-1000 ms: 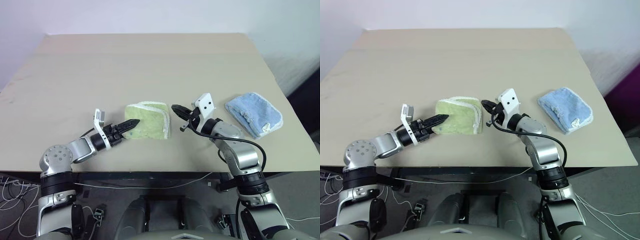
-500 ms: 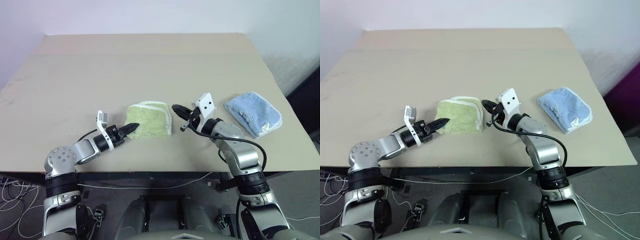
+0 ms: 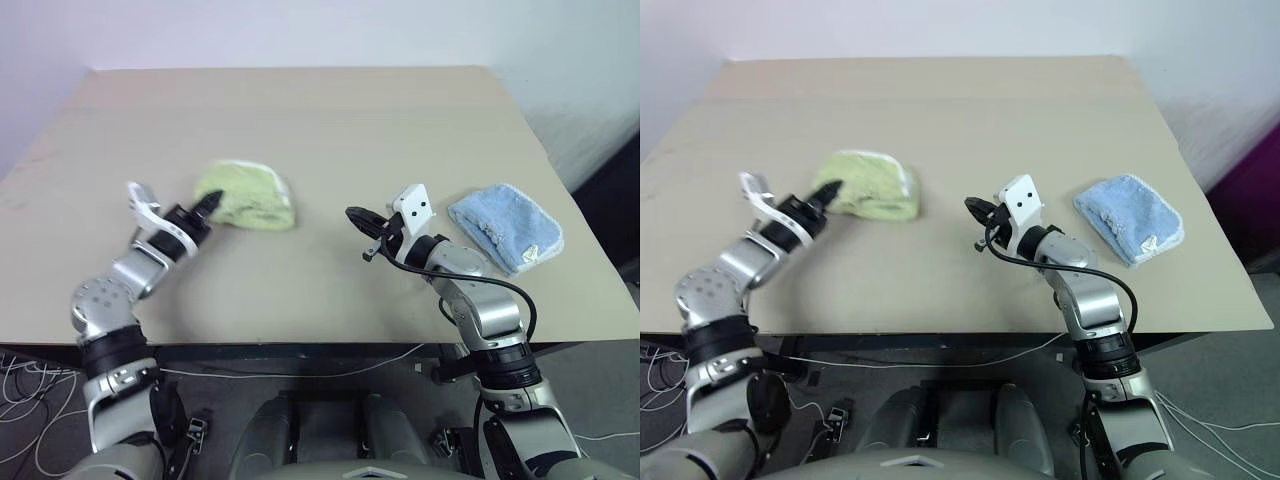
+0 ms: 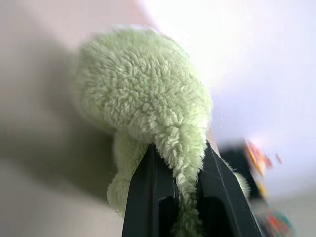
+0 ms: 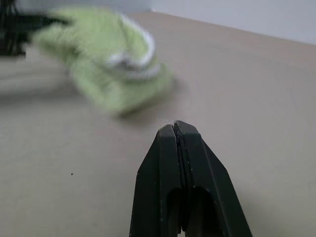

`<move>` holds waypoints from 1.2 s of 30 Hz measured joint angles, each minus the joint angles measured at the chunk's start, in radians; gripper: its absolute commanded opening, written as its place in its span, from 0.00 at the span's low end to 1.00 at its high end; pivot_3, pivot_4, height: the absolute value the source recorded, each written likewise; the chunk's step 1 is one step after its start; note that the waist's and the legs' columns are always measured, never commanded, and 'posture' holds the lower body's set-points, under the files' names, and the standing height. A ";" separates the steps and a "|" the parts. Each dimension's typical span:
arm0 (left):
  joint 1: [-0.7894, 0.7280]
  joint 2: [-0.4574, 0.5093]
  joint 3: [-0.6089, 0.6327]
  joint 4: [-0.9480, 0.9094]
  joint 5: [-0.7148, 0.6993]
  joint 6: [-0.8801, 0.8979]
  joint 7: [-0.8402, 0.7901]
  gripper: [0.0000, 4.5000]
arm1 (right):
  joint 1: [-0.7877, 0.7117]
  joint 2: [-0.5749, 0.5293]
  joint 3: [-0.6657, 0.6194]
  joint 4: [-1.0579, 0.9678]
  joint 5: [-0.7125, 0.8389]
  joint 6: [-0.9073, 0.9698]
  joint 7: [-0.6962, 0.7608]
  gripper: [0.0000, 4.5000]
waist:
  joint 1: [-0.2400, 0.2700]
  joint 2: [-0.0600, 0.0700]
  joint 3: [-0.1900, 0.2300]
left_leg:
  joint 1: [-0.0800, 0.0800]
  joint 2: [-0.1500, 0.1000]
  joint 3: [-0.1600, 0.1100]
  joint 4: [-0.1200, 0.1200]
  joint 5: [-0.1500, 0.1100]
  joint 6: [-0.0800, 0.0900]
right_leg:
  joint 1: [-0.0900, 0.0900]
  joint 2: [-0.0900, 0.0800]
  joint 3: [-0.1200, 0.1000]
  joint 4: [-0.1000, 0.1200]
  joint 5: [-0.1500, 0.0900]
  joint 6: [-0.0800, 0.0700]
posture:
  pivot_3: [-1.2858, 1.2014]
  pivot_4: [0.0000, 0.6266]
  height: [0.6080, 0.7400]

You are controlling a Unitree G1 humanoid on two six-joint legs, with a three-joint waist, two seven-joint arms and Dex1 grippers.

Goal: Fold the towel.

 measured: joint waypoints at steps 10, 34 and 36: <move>-0.016 0.185 0.158 0.342 0.135 -0.356 -0.036 0.00 | 0.003 0.002 0.001 0.000 -0.001 -0.002 0.001 0.00 | -0.002 0.000 0.000 | 0.000 0.000 0.000 0.000 -0.001 0.001 | -0.001 -0.001 0.000 0.000 0.000 0.000 | 0.52 0.24 1.00; 0.483 0.010 0.292 -0.099 -0.090 -0.232 0.052 1.00 | 0.005 0.007 0.022 0.018 -0.007 -0.017 0.030 0.00 | -0.003 -0.004 -0.002 | -0.001 0.001 -0.001 0.000 -0.001 0.001 | -0.001 -0.003 0.001 0.000 0.000 0.000 | 0.52 0.24 1.00; 0.535 0.002 0.282 -0.176 -0.099 -0.207 0.049 1.00 | 0.004 0.007 0.022 0.018 -0.007 -0.017 0.033 0.00 | -0.001 -0.004 -0.002 | -0.001 0.001 -0.001 0.000 -0.001 0.001 | 0.000 -0.003 0.001 0.000 0.000 0.000 | 0.52 0.24 1.00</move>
